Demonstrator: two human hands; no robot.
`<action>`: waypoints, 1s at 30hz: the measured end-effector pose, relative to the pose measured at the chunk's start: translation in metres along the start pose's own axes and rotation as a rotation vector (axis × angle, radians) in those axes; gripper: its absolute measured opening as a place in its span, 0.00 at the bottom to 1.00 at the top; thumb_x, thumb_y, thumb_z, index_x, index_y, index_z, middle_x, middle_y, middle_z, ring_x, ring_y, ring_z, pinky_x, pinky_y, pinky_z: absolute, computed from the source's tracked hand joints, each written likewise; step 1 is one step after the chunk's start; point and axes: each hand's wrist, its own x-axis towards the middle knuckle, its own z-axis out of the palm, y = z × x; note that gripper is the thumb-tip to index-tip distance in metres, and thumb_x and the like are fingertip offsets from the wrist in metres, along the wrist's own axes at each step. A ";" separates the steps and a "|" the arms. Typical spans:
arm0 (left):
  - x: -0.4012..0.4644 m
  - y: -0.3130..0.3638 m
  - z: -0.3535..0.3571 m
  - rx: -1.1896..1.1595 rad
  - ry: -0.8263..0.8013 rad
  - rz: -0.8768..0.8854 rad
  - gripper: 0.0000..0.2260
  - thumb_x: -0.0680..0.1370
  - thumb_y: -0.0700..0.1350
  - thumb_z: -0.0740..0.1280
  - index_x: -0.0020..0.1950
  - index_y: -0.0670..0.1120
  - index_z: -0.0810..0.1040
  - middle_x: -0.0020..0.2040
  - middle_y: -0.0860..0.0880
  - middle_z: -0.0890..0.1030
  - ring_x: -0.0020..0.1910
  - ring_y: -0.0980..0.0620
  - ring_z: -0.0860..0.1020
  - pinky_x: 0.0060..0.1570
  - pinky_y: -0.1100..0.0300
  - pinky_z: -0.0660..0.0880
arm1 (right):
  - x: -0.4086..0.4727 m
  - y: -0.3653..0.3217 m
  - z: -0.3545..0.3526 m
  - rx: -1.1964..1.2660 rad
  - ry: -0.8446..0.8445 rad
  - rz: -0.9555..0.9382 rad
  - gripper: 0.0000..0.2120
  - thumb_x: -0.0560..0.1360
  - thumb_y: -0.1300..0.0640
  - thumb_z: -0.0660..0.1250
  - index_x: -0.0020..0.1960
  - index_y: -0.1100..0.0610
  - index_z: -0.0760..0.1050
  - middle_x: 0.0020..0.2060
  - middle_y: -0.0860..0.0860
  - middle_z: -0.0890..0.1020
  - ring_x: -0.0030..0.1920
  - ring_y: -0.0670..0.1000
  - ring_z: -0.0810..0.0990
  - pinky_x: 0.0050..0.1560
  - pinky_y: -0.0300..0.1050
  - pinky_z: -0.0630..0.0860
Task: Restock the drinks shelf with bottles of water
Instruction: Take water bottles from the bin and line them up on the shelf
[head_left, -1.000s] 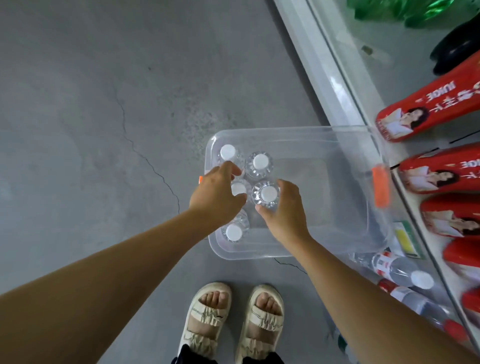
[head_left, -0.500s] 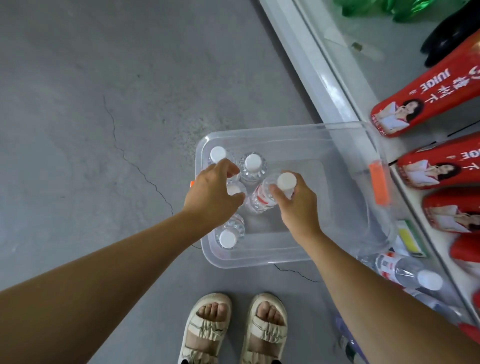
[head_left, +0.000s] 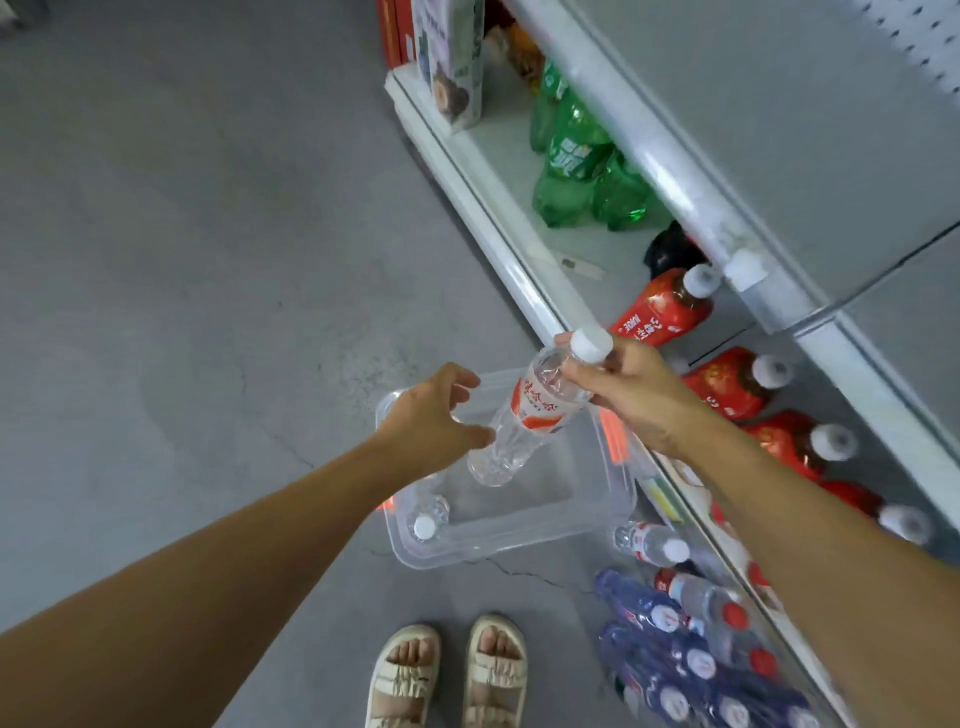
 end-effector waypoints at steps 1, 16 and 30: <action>-0.007 0.014 -0.010 -0.023 -0.021 0.004 0.25 0.70 0.45 0.74 0.65 0.49 0.70 0.61 0.49 0.75 0.60 0.51 0.73 0.61 0.56 0.72 | -0.007 -0.021 -0.006 0.015 -0.017 -0.012 0.12 0.74 0.63 0.68 0.53 0.50 0.78 0.53 0.54 0.82 0.57 0.53 0.80 0.61 0.51 0.75; -0.134 0.199 -0.138 -0.329 -0.181 0.244 0.22 0.71 0.39 0.73 0.62 0.49 0.70 0.58 0.52 0.77 0.59 0.54 0.75 0.51 0.65 0.72 | -0.159 -0.304 -0.058 0.169 -0.132 -0.261 0.13 0.68 0.62 0.65 0.52 0.60 0.76 0.45 0.51 0.83 0.46 0.46 0.82 0.47 0.38 0.79; -0.250 0.335 -0.185 -0.290 -0.288 0.533 0.28 0.68 0.38 0.75 0.64 0.50 0.69 0.55 0.46 0.82 0.56 0.49 0.80 0.59 0.53 0.74 | -0.311 -0.441 -0.092 0.084 -0.002 -0.432 0.22 0.73 0.63 0.62 0.66 0.69 0.67 0.59 0.64 0.76 0.57 0.56 0.78 0.52 0.44 0.78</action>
